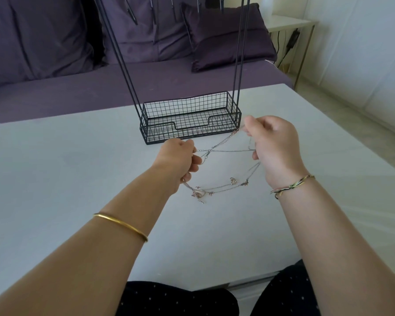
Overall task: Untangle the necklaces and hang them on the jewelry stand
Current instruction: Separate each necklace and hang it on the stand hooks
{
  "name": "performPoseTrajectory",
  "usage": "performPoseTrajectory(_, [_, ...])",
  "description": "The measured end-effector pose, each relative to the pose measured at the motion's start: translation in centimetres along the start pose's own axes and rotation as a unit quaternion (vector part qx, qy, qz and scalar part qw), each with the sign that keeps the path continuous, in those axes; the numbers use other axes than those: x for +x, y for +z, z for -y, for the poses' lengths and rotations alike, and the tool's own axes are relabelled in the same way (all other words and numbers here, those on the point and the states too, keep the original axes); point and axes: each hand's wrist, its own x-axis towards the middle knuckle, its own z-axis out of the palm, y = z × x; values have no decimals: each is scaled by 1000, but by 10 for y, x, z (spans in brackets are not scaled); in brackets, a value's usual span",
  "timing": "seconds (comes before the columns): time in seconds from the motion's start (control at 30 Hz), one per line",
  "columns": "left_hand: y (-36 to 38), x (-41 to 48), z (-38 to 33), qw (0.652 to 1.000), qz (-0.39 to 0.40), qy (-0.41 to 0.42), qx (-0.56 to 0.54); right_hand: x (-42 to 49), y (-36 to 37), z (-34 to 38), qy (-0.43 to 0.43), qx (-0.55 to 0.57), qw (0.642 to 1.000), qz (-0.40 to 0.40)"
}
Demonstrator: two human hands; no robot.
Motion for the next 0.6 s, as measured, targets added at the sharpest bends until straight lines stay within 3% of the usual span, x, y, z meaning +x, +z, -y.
performPoseTrajectory(0.27, [-2,2,1,999,-8,-39,-10,3,-2,-4,47,11,998,-27])
performPoseTrajectory(0.43, [-2,2,2,999,-9,-45,-2,-1,-1,2,109,136,985,9])
performPoseTrajectory(0.6, [-1,3,1,999,-20,-32,30,2,-4,-4,28,-20,999,1])
